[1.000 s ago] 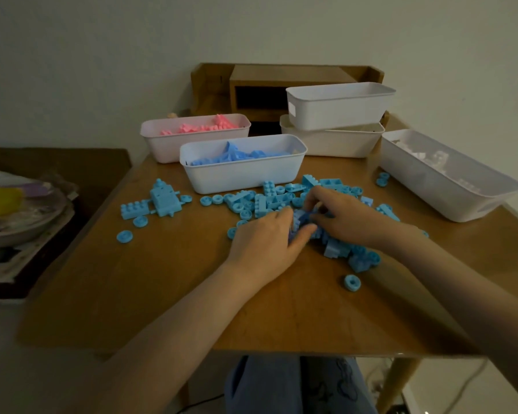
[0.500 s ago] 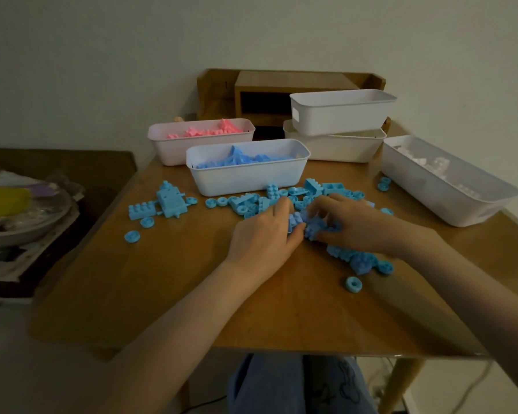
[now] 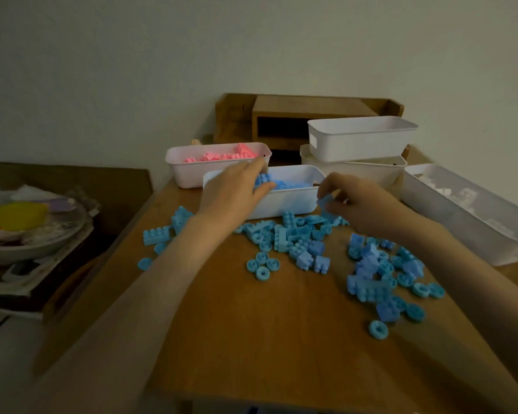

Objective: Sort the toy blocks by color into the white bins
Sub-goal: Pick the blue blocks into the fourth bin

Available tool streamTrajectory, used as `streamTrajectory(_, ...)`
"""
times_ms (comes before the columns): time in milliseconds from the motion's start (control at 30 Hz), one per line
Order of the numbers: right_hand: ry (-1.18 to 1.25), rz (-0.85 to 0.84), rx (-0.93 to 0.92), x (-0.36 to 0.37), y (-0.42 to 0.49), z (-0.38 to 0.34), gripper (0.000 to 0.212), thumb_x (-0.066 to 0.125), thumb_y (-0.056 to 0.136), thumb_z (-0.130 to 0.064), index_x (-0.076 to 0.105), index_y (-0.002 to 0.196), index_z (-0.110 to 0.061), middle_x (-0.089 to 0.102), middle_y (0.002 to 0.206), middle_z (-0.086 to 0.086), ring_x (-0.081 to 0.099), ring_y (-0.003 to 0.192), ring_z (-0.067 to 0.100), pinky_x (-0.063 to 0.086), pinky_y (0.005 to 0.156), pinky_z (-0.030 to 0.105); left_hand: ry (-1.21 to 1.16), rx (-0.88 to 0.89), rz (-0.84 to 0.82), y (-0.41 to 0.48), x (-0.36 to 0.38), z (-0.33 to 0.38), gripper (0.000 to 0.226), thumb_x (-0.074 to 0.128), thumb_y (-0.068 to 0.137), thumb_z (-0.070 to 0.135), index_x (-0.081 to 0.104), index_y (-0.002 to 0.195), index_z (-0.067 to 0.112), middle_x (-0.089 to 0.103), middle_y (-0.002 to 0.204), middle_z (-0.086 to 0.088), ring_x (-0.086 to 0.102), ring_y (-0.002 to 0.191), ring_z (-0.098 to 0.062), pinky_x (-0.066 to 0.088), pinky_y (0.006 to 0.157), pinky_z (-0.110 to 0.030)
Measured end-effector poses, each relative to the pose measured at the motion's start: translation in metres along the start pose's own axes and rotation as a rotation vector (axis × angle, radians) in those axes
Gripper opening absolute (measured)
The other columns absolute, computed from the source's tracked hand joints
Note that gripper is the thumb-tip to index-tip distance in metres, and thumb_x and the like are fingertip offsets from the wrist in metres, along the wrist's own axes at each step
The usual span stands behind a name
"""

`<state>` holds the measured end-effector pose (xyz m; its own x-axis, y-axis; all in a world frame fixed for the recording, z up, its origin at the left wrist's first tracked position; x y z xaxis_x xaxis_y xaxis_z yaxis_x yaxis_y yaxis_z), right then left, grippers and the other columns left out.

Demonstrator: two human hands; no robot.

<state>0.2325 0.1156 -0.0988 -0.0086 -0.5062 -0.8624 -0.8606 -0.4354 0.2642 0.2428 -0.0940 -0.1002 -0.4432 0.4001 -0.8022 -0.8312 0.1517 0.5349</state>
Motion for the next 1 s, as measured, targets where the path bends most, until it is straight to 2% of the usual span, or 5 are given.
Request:
streamTrajectory(200, 0.051, 0.31, -0.124, 0.013, 0.057, -0.004, 0.007, 0.051, 0.091, -0.005, 0.05, 0.097, -0.009, 0.051, 0.1, 0.005, 0.053, 0.082, 0.021, 0.042, 0.068, 0.027, -0.083, -0.028, -0.161, 0.042, 0.02, -0.032, 0.016, 0.058, 0.092, 0.025, 0.054, 0.107, 0.023, 0.056, 0.116, -0.004, 0.05, 0.097, -0.016, 0.035, 0.075, -0.026)
streamTrajectory(500, -0.033, 0.06, -0.043, 0.039, 0.08, 0.023, 0.021, 0.044, 0.097, -0.018, 0.062, 0.101, -0.009, 0.063, 0.103, 0.008, 0.05, 0.085, 0.014, 0.027, 0.064, 0.017, 0.089, -0.095, -0.449, 0.047, 0.038, -0.051, 0.052, 0.038, 0.097, 0.046, 0.026, 0.146, 0.032, 0.032, 0.145, -0.007, 0.029, 0.132, -0.028, 0.028, 0.104, -0.04)
streamTrajectory(600, -0.076, 0.067, -0.052, 0.03, 0.068, 0.022, 0.019, 0.046, 0.096, -0.018, 0.058, 0.111, -0.014, 0.062, 0.111, 0.004, 0.051, 0.092, 0.013, 0.03, 0.072, 0.015, 0.174, -0.023, -0.299, 0.038, 0.03, -0.045, 0.06, 0.038, 0.097, 0.047, 0.011, 0.148, 0.032, 0.017, 0.151, -0.003, 0.016, 0.137, -0.026, 0.019, 0.109, -0.041)
streamTrajectory(767, -0.042, 0.065, -0.021, 0.005, 0.03, 0.026, 0.017, 0.046, 0.096, -0.017, 0.055, 0.11, -0.021, 0.061, 0.104, -0.002, 0.056, 0.093, 0.014, 0.043, 0.079, 0.025, 0.137, 0.08, -0.071, 0.009, 0.015, -0.015, 0.047, 0.044, 0.097, 0.026, 0.032, 0.142, 0.028, 0.028, 0.144, -0.002, 0.023, 0.131, -0.021, 0.021, 0.103, -0.035)
streamTrajectory(1000, -0.052, 0.026, 0.117, -0.007, -0.024, 0.048, 0.009, 0.051, 0.094, -0.024, 0.054, 0.103, -0.026, 0.06, 0.089, -0.004, 0.056, 0.075, 0.007, 0.041, 0.061, 0.016, 0.017, 0.216, -0.169, -0.043, 0.029, 0.04, 0.037, 0.045, 0.095, 0.036, 0.046, 0.131, 0.03, 0.037, 0.129, 0.006, 0.028, 0.119, -0.011, 0.02, 0.098, -0.029)
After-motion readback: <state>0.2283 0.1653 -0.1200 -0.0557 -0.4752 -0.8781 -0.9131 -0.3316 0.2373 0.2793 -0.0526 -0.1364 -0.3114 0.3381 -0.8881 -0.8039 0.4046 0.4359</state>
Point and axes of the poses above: each hand's wrist, its own y-axis towards the middle knuckle, its own x-axis out of the palm, z = x × y, the point moved 2 cm from there along y, towards the middle knuckle
